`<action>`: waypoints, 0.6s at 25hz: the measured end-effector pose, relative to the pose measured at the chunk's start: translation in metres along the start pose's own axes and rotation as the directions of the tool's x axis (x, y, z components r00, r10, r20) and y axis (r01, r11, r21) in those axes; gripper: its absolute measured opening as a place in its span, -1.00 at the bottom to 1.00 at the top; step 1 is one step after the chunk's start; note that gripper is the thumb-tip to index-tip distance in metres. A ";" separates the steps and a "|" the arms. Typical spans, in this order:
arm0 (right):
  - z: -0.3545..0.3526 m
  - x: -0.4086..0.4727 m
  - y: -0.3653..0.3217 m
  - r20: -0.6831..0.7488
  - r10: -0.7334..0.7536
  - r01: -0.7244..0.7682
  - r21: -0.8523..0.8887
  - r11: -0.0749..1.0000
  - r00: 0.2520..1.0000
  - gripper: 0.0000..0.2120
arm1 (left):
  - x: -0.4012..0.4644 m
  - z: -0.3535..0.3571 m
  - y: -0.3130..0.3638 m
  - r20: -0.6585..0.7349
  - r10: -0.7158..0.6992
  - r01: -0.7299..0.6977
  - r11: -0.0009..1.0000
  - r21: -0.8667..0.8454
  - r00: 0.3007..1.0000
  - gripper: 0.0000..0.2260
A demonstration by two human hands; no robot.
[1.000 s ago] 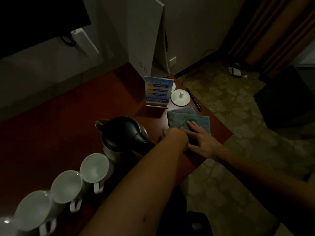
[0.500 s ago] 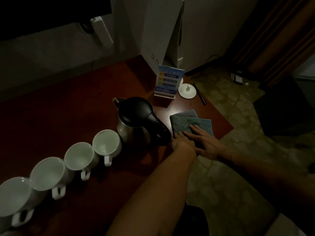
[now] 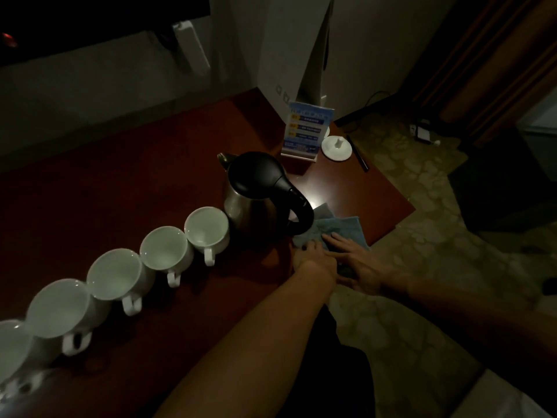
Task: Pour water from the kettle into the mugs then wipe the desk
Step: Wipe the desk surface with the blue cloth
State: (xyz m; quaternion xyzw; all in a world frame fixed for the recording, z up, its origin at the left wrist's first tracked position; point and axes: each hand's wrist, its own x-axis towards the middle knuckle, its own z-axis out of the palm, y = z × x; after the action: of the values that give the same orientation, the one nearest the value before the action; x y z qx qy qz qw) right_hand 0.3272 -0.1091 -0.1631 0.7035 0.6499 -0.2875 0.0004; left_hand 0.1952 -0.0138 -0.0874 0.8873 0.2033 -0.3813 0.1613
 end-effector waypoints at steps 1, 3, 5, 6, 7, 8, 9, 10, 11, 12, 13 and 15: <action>0.005 0.000 -0.012 -0.010 -0.020 0.020 -0.009 1.000 1.000 -0.34 | -0.010 0.006 -0.007 0.030 -0.003 0.003 1.000 -0.015 1.000 -0.44; 0.018 0.003 -0.029 -0.038 -0.037 0.036 -0.016 0.999 0.999 -0.37 | -0.024 0.018 -0.021 0.088 -0.006 0.009 0.999 -0.034 0.996 -0.44; 0.026 0.007 -0.043 -0.028 -0.052 0.051 -0.029 0.998 0.998 -0.35 | -0.040 0.026 -0.033 0.115 -0.002 0.006 0.999 -0.034 0.993 -0.45; 0.027 0.009 -0.051 -0.013 -0.060 0.059 -0.049 0.997 0.998 -0.34 | -0.048 0.029 -0.039 0.128 -0.004 0.009 0.999 -0.035 0.992 -0.44; 0.028 0.011 -0.059 0.005 -0.066 0.066 -0.067 0.996 0.998 -0.34 | -0.053 0.033 -0.043 0.142 -0.008 0.014 0.999 -0.045 0.990 -0.43; 0.028 0.013 -0.069 0.014 -0.078 0.079 -0.071 0.994 0.997 -0.34 | -0.059 0.035 -0.047 0.156 -0.011 0.021 0.998 -0.062 0.988 -0.41; 0.029 0.014 -0.077 0.018 -0.094 0.095 -0.056 0.994 0.995 -0.35 | -0.065 0.037 -0.051 0.166 -0.014 0.028 0.996 -0.081 0.986 -0.40; 0.029 0.015 -0.086 0.013 -0.115 0.116 -0.043 0.992 0.993 -0.35 | -0.071 0.038 -0.056 0.175 -0.016 0.034 0.994 -0.101 0.984 -0.39; 0.031 0.017 -0.095 0.015 -0.140 0.140 -0.043 0.989 0.990 -0.35 | -0.076 0.039 -0.061 0.184 -0.018 0.042 0.991 -0.126 0.983 -0.38; 0.032 0.018 -0.101 0.018 -0.168 0.169 -0.059 0.984 0.986 -0.34 | -0.081 0.041 -0.066 0.193 -0.016 0.045 0.988 -0.150 0.981 -0.37; 0.035 0.021 -0.105 0.016 -0.198 0.198 -0.079 0.977 0.980 -0.33 | -0.086 0.043 -0.070 0.196 -0.018 0.051 0.985 -0.167 0.980 -0.36; 0.037 0.030 -0.116 0.056 -0.237 0.242 -0.112 0.964 0.970 -0.34 | -0.096 0.051 -0.079 0.199 -0.035 0.074 0.979 -0.192 0.979 -0.35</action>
State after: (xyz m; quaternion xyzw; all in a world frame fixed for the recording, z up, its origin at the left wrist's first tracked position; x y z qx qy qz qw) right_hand 0.2059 -0.0778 -0.1631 0.6121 0.7460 -0.2615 0.0208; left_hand 0.0658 0.0092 -0.0606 0.8193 0.2481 -0.4482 0.2575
